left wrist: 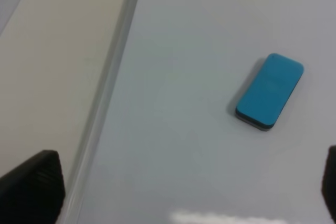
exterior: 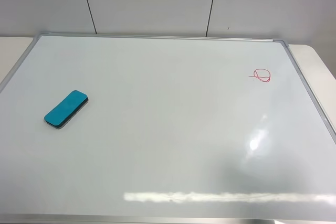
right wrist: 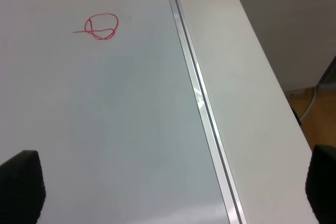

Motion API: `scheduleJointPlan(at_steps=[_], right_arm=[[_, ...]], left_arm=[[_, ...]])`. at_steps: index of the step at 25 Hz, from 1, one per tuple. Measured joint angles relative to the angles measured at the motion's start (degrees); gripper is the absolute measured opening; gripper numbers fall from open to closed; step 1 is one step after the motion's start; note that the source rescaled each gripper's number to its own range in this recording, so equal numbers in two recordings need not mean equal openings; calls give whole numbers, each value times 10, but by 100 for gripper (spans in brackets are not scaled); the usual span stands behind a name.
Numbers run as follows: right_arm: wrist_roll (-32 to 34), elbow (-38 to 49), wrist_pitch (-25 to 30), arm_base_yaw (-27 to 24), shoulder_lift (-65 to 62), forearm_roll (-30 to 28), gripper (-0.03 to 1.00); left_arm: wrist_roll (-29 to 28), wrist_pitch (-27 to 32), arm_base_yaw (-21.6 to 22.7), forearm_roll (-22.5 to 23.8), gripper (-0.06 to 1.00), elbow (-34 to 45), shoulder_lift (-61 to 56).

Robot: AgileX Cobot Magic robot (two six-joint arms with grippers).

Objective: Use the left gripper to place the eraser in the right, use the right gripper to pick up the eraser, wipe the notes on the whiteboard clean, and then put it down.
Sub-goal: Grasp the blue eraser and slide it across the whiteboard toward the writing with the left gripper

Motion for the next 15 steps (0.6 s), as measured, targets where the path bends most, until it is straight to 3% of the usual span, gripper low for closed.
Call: scheduleJointPlan(at_steps=[10,15], right_arm=[[0,0,0,0,0,0,100],[0,0,0,0,0,0,100]], left_arm=[[3,0,0,-1,100,0,0],[13,-6,0,-25,100,-7,15]])
